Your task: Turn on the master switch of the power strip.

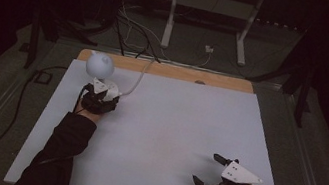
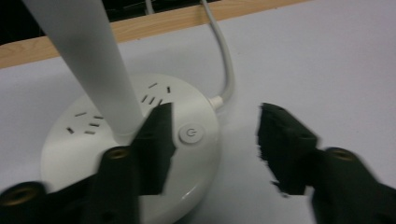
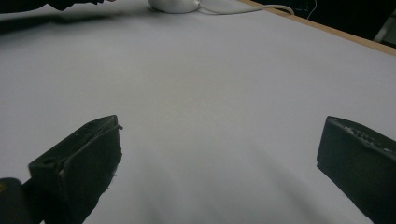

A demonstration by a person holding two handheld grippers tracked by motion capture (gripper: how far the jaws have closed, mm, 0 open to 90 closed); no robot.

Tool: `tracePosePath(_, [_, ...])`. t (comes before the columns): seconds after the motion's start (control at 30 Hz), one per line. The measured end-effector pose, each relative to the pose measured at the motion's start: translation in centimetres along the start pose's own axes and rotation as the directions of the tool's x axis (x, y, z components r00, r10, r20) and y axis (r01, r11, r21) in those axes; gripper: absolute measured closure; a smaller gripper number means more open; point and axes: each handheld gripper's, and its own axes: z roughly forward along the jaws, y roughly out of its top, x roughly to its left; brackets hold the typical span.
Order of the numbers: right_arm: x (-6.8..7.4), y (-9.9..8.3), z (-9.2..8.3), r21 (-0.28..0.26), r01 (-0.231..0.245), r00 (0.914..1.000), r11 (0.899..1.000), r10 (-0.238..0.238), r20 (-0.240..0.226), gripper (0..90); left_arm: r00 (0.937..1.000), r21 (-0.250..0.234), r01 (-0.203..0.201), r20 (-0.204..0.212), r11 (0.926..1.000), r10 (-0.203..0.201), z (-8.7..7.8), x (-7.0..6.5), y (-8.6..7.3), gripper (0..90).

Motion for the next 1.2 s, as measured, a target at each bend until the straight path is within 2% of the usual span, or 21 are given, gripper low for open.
tracePosePath(0.1, [0.0,0.0,0.0,0.001,0.0,1.0,1.0,0.0,-0.002,0.0,0.9999,-0.009,-0.001,-0.014,1.0,0.001,0.1,0.1,0.0,60.2])
tracePosePath(0.2, [0.0,0.0,0.0,0.001,-0.001,1.0,1.0,0.001,-0.003,0.0,0.9995,-0.018,-0.017,-0.026,0.9997,0.017,0.1,0.3,0.1,66.5])
tracePosePath(0.3, [0.0,0.0,0.0,0.0,-0.001,1.0,1.0,0.001,-0.005,0.0,0.9994,-0.031,-0.017,-0.031,0.9994,0.016,0.1,0.4,0.2,75.6])
tracePosePath(0.43, [0.0,0.0,0.0,-0.003,0.002,1.0,1.0,-0.002,-0.005,0.0,0.9986,-0.019,-0.027,-0.046,0.9994,0.026,0.3,0.5,0.3,84.6])
tracePosePath(0.5, [0.0,0.0,0.0,-0.002,0.001,1.0,1.0,-0.001,-0.005,0.0,0.9986,-0.017,-0.035,-0.04,0.9993,0.034,0.6,0.6,0.3,88.9])
tracePosePath(0.7, [0.0,0.0,0.0,-0.002,-0.001,1.0,1.0,0.001,-0.004,0.0,0.9989,0.002,-0.024,-0.041,0.9997,0.024,1.2,0.7,0.4,90.0])
tracePosePath(0.77, [0.0,0.0,0.0,-0.001,0.0,1.0,1.0,0.0,-0.004,0.0,0.9962,0.015,-0.062,-0.06,0.998,0.063,1.5,0.5,0.3,90.0])
tracePosePath(0.83, [0.0,0.0,0.0,-0.001,0.0,1.0,1.0,0.0,-0.004,0.0,0.9967,0.025,-0.064,-0.049,0.9976,0.065,1.7,0.4,0.2,90.0])
tracePosePath(0.9, [0.0,0.0,0.0,-0.001,0.001,1.0,1.0,-0.001,-0.004,0.0,0.9942,0.033,-0.086,-0.061,0.9957,0.088,1.8,0.2,0.1,90.0])
tracePosePath(1.0, [0.0,0.0,0.0,-0.002,-0.001,1.0,1.0,0.001,-0.005,0.0,0.992,0.039,-0.097,-0.077,0.9945,0.1,1.9,0.2,0.1,90.0])
tracePosePath(1.1, [0.0,0.0,0.0,-0.001,0.0,1.0,1.0,0.0,-0.006,0.0,0.9917,0.034,-0.1,-0.078,0.9944,0.102,1.9,0.2,0.1,90.0])
tracePosePath(1.13, [0.0,0.0,0.0,-0.001,0.001,1.0,1.0,-0.001,-0.005,0.0,0.9923,0.024,-0.106,-0.063,0.9941,0.107,1.9,0.2,0.0,90.0])
tracePosePath(1.2, [0.0,0.0,0.0,-0.001,0.001,1.0,1.0,-0.001,-0.005,0.0,0.9901,0.019,-0.121,-0.068,0.9924,0.122,1.9,0.1,-0.1,90.0])
